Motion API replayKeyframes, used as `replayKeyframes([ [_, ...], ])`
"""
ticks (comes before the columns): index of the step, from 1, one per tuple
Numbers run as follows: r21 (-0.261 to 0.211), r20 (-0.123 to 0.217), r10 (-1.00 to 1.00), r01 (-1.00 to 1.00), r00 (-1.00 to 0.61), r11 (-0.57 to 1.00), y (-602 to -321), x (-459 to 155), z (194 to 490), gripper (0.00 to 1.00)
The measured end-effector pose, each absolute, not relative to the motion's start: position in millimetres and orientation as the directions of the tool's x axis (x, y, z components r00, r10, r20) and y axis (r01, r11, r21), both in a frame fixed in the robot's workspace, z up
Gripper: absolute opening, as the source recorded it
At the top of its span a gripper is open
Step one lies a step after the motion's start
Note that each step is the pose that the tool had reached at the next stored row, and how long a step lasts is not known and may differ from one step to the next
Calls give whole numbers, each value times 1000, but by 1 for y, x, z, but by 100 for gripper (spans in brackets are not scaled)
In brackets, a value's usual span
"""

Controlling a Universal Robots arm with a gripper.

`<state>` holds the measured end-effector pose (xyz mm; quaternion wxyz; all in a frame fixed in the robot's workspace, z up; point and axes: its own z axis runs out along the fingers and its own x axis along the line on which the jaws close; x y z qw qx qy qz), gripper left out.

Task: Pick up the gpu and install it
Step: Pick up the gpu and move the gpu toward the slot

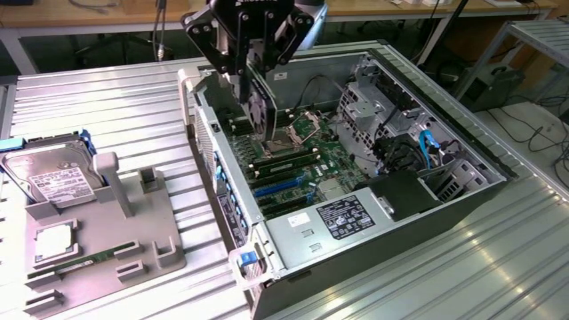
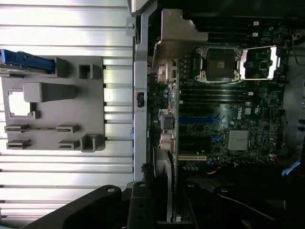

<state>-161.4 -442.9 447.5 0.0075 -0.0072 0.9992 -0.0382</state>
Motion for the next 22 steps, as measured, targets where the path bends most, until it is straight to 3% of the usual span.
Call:
replayKeyframes([
  [22, -55, -15, -15, -14, -1000, 998, -443, -125, 447, 27],
])
